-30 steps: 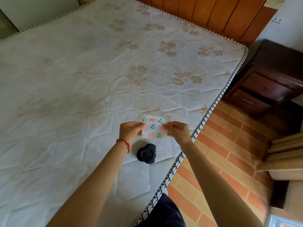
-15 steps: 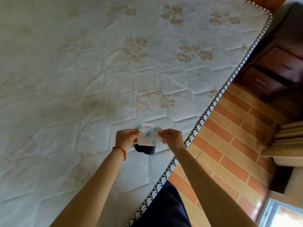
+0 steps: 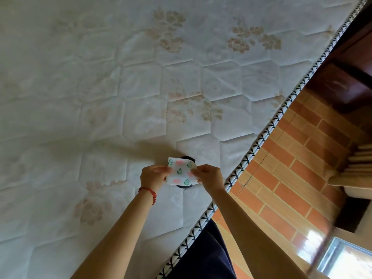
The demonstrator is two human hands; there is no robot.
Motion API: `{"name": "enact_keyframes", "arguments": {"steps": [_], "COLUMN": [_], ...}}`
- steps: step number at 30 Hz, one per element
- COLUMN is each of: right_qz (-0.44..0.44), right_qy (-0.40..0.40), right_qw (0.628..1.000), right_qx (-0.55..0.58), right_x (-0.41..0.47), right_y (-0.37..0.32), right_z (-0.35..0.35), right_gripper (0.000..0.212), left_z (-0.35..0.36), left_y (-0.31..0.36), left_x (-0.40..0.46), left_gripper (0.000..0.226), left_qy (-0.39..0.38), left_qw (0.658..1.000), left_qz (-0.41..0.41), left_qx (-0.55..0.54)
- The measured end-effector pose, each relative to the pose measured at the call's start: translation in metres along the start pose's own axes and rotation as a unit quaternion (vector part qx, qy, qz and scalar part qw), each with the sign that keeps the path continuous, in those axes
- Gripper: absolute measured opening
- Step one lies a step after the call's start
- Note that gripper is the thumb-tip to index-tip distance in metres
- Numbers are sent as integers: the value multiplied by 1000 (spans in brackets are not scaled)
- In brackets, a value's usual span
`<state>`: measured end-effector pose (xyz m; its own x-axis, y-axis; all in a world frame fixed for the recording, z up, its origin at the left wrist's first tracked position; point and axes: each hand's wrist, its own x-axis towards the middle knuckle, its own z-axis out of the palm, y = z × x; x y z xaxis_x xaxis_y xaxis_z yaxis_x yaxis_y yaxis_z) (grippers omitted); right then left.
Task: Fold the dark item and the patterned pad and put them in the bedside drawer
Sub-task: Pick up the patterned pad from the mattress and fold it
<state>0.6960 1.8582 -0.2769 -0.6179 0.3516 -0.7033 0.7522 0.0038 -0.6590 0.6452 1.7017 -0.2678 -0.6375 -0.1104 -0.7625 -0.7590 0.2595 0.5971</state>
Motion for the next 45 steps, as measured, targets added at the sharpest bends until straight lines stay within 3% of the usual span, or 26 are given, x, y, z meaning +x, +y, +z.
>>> {"name": "enact_keyframes", "arguments": {"steps": [2,7,13,17,24,29,38,41,45], "right_qz": [8,19,27,-4,-25,-13,18,27,35], "right_qy": [1,5,20,48,52,38,44,44,43], "right_qw": [1000,1000,999,998,996,999,999,998,995], "right_qx": [0,-5,-16,-48,-72,-28,16,45,86], "right_x": [3,10,13,14,10,9,13,12,9], "right_y": [2,11,18,20,18,15,18,18,19], "right_z": [4,13,12,14,18,19,21,21,20], "right_gripper": [13,17,18,26,34,33,32,33,33], "left_z": [-1,-1,0,-2,-8,-11,-10,-8,-7], "left_y": [-5,-12,-20,-23,-29,-26,-31,-29,-24], "left_x": [4,10,16,21,30,32,39,37,29], "left_gripper": [9,41,5,12,20,17,20,5,26], "left_qy": [4,11,22,41,8,-43,-56,-63,-66], "left_qw": [1000,997,993,987,993,993,995,997,998], "left_qz": [13,38,50,57,33,27,20,7,-4], "left_qx": [11,66,109,141,110,108,84,51,19]}}
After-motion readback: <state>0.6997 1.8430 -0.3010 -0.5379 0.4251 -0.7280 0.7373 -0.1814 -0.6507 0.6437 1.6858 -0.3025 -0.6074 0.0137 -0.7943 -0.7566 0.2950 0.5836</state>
